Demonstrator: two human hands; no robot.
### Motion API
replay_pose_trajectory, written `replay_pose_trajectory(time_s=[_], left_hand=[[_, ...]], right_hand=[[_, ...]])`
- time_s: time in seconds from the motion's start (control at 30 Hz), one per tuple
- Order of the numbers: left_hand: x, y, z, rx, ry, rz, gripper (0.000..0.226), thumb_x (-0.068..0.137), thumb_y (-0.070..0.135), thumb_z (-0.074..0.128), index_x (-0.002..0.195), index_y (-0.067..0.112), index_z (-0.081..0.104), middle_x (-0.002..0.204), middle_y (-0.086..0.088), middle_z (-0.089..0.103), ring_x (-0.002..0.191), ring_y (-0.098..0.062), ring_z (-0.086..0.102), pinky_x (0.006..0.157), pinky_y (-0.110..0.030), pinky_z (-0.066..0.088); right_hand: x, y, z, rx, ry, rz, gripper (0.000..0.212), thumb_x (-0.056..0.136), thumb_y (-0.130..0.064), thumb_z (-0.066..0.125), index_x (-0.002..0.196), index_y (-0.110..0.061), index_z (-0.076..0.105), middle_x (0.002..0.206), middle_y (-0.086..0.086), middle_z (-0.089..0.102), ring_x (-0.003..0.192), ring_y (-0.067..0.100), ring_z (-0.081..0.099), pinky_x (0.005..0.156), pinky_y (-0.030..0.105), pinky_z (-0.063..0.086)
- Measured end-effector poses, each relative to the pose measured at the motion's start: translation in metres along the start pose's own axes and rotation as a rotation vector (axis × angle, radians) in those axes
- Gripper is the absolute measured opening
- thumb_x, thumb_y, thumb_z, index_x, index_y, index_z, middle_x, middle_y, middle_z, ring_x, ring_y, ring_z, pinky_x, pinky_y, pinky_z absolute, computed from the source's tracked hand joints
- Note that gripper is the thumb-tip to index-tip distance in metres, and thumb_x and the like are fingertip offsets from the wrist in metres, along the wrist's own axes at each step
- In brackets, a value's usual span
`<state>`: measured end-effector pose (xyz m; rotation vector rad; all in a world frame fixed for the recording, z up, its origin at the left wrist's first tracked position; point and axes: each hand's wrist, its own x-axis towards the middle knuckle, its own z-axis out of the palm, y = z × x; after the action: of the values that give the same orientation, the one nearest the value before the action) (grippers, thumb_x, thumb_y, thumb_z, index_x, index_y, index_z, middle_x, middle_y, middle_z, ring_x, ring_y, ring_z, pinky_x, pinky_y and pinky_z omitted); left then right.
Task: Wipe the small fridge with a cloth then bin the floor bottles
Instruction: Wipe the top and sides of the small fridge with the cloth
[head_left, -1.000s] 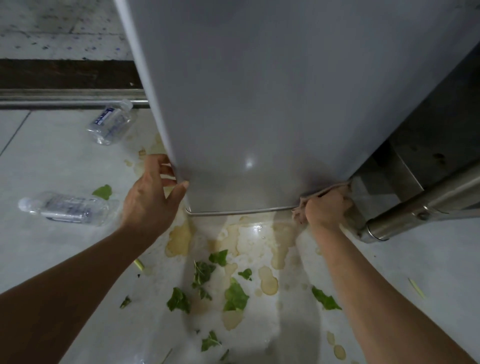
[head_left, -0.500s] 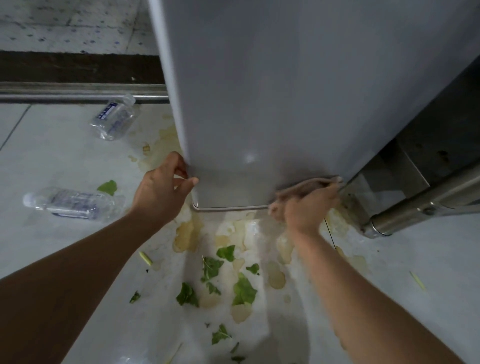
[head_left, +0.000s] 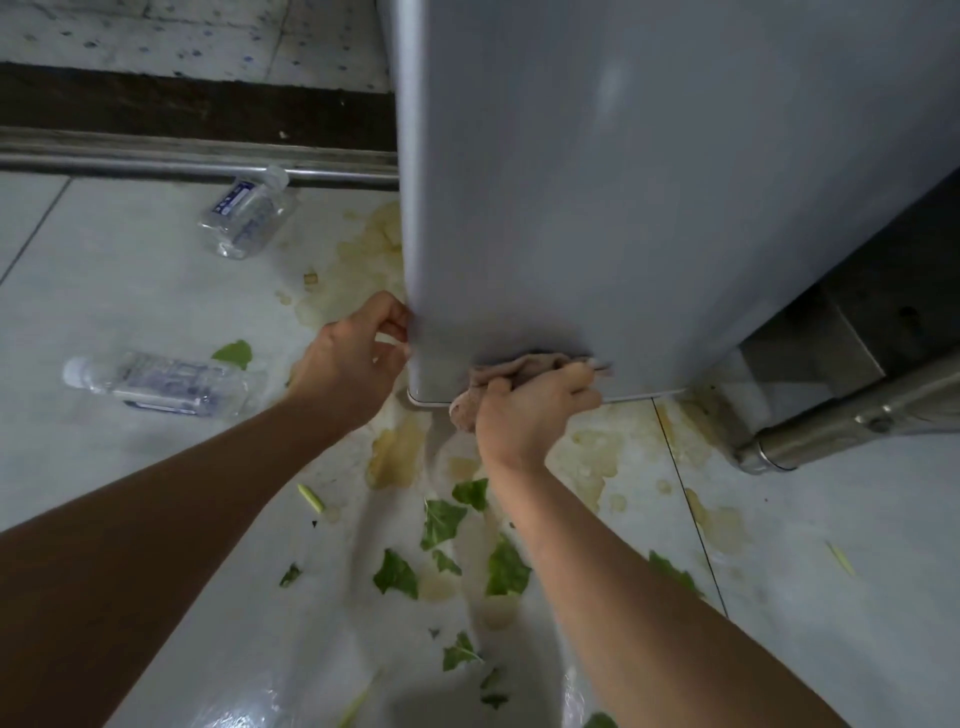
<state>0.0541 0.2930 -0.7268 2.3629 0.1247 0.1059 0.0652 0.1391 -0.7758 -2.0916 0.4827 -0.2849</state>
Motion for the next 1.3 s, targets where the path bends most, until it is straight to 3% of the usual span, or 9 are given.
replay_pose_trajectory(time_s=[0.13,0.23,0.3,0.43,0.53,0.83,0.97,1.1,1.3], left_hand=[[-0.003,-0.006,-0.008,0.007,-0.052,0.05,0.029,0.085,0.003,0.054,0.096,0.029,0.053,0.093,0.016,0.063,0.089,-0.017,0.065,0.082,-0.038,0.052],[-0.003,-0.009,-0.011,-0.011,-0.083,0.045,0.032,0.086,0.002,0.053,0.105,0.028,0.057,0.096,0.017,0.064,0.092,-0.014,0.066,0.086,-0.039,0.052],[-0.002,-0.011,-0.011,-0.034,-0.099,0.041,0.035,0.087,0.001,0.051,0.107,0.028,0.058,0.099,0.015,0.066,0.094,-0.012,0.066,0.089,-0.038,0.051],[-0.001,-0.013,-0.013,-0.073,-0.146,0.015,0.041,0.087,-0.003,0.047,0.114,0.025,0.059,0.105,0.012,0.066,0.1,-0.008,0.064,0.095,-0.034,0.049],[-0.003,-0.014,-0.018,-0.053,-0.204,0.023,0.049,0.085,-0.007,0.047,0.122,0.024,0.055,0.113,0.011,0.064,0.106,-0.007,0.06,0.098,-0.029,0.046],[-0.008,-0.036,-0.053,0.109,-0.126,0.008,0.044,0.087,-0.001,0.052,0.119,0.029,0.058,0.121,0.01,0.062,0.111,-0.007,0.057,0.094,-0.027,0.045],[-0.01,-0.045,-0.054,0.105,-0.117,-0.007,0.041,0.087,0.002,0.054,0.117,0.029,0.06,0.118,0.006,0.064,0.11,-0.007,0.058,0.09,-0.025,0.044],[-0.011,-0.05,-0.052,0.069,-0.119,0.016,0.039,0.086,0.002,0.055,0.115,0.027,0.062,0.117,0.008,0.064,0.108,-0.006,0.059,0.091,-0.026,0.046],[-0.012,-0.057,-0.054,0.075,-0.128,0.018,0.036,0.086,0.007,0.059,0.116,0.026,0.061,0.118,0.01,0.063,0.106,-0.006,0.059,0.09,-0.025,0.047]], right_hand=[[0.011,0.005,-0.016,0.097,0.069,-0.023,0.051,0.069,0.012,0.063,0.115,0.012,0.04,0.125,0.027,0.039,0.093,0.013,0.032,0.079,-0.004,0.025],[0.046,0.024,-0.043,0.066,0.145,0.04,0.069,0.067,0.013,0.062,0.128,0.017,0.032,0.133,0.029,0.038,0.116,0.033,0.045,0.098,0.015,0.033],[0.06,0.027,-0.057,0.018,0.155,0.056,0.074,0.069,0.012,0.064,0.133,0.014,0.026,0.136,0.029,0.035,0.121,0.035,0.044,0.094,0.013,0.031],[0.051,0.015,-0.046,-0.113,0.118,0.117,0.065,0.08,0.002,0.063,0.133,0.006,0.025,0.138,0.028,0.031,0.113,0.038,0.047,0.081,0.021,0.038],[0.016,-0.005,-0.014,-0.103,0.025,0.118,0.065,0.081,0.0,0.065,0.132,0.003,0.025,0.135,0.028,0.027,0.104,0.041,0.05,0.086,0.032,0.044],[-0.036,-0.042,0.026,0.033,-0.076,0.03,0.052,0.079,-0.007,0.073,0.117,0.007,0.041,0.126,0.024,0.043,0.101,0.027,0.049,0.079,0.019,0.037],[-0.039,-0.052,0.029,0.128,-0.04,0.042,0.051,0.073,-0.017,0.081,0.107,0.002,0.048,0.114,0.021,0.055,0.104,0.034,0.056,0.089,0.043,0.048],[-0.038,-0.047,0.042,0.161,0.009,0.112,0.061,0.062,-0.022,0.089,0.102,-0.001,0.049,0.111,0.019,0.058,0.102,0.033,0.058,0.087,0.044,0.051],[-0.042,-0.024,0.075,0.133,-0.029,0.38,0.082,0.057,-0.024,0.091,0.121,0.0,0.044,0.122,0.019,0.053,0.107,0.035,0.058,0.09,0.045,0.053]])
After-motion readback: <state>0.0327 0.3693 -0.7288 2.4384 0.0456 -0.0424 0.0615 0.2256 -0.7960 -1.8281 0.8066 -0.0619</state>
